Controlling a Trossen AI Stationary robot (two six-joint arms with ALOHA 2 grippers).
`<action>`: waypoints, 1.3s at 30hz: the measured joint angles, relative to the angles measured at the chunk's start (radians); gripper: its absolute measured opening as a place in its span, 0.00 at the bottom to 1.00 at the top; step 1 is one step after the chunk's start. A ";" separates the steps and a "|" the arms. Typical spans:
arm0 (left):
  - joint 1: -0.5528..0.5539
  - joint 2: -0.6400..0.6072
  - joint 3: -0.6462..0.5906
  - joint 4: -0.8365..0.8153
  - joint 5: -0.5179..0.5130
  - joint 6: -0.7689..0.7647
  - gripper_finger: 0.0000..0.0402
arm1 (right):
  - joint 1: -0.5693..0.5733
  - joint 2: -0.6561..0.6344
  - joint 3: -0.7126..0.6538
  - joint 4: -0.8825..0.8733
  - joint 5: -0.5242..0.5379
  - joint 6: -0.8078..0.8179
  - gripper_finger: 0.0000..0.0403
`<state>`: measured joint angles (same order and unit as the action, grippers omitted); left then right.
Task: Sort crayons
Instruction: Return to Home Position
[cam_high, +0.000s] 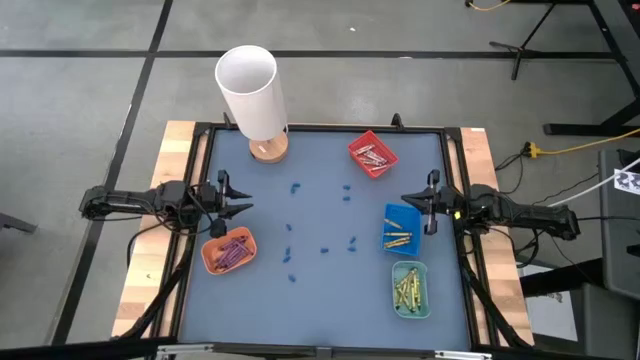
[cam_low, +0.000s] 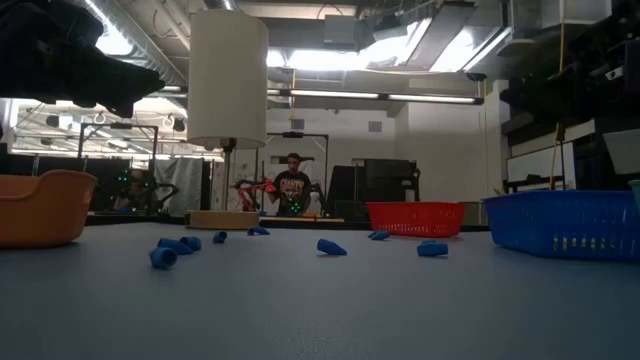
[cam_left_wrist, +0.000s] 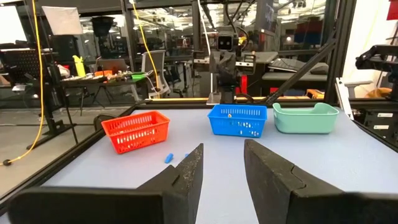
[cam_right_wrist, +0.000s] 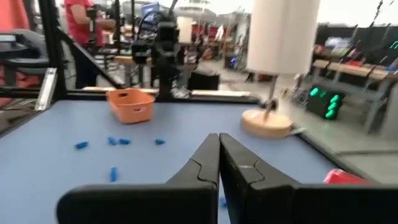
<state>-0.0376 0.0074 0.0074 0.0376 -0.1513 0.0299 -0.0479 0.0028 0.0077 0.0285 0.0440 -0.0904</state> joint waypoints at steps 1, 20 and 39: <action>0.000 0.000 0.000 0.000 0.000 0.000 0.25 | -0.015 0.002 0.001 -0.007 -0.030 0.010 0.02; 0.000 0.000 0.000 0.000 0.000 0.000 0.25 | -0.031 0.015 0.001 -0.013 -0.055 0.026 0.02; 0.000 0.000 0.000 0.000 0.000 0.000 0.25 | -0.031 0.014 0.001 -0.014 -0.053 0.026 0.02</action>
<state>-0.0379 0.0074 0.0074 0.0373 -0.1516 0.0299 -0.0792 0.0170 0.0082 0.0147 -0.0090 -0.0643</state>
